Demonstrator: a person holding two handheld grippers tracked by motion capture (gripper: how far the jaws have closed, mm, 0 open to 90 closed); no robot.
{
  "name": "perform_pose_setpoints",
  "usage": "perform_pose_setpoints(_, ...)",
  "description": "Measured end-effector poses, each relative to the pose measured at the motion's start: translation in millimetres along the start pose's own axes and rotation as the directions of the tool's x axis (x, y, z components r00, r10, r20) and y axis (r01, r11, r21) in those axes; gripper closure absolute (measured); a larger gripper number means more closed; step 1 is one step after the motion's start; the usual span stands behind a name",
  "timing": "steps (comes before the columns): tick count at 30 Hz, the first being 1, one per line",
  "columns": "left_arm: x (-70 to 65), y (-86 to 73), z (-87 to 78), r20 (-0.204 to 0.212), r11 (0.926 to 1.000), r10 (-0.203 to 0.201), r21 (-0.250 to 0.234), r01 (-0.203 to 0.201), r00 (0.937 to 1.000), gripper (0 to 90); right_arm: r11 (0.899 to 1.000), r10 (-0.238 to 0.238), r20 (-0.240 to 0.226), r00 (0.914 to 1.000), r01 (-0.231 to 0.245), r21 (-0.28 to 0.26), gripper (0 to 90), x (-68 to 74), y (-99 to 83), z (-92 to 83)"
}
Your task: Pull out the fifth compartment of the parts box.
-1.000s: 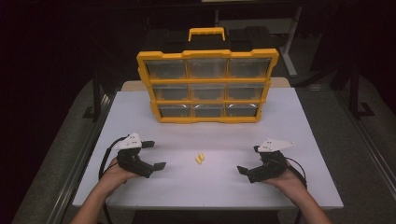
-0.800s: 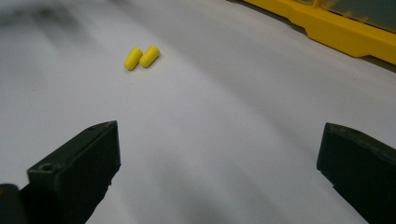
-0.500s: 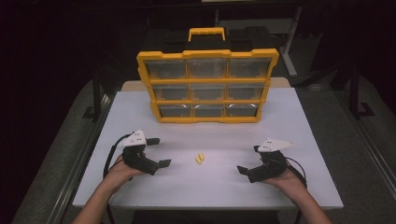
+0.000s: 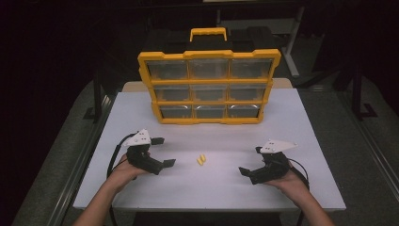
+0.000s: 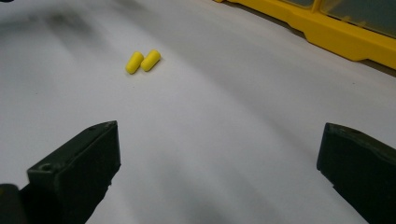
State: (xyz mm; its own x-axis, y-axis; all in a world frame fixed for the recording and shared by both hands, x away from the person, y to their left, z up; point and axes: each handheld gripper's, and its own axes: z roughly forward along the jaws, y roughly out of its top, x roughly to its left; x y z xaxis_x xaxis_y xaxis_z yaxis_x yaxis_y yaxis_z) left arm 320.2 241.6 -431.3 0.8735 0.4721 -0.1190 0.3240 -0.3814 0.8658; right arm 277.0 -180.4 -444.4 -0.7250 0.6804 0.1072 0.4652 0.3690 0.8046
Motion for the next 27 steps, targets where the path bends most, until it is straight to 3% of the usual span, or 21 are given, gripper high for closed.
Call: perform_pose_setpoints(27, -1.1, 12.8, 14.3, 0.015, 0.9997, 0.022, -0.012, -0.022, 0.9996, 0.3, 1.000, 0.002, -0.006, 1.0000, -0.002, -0.003, 0.0, 0.7, 0.3, 1.0)
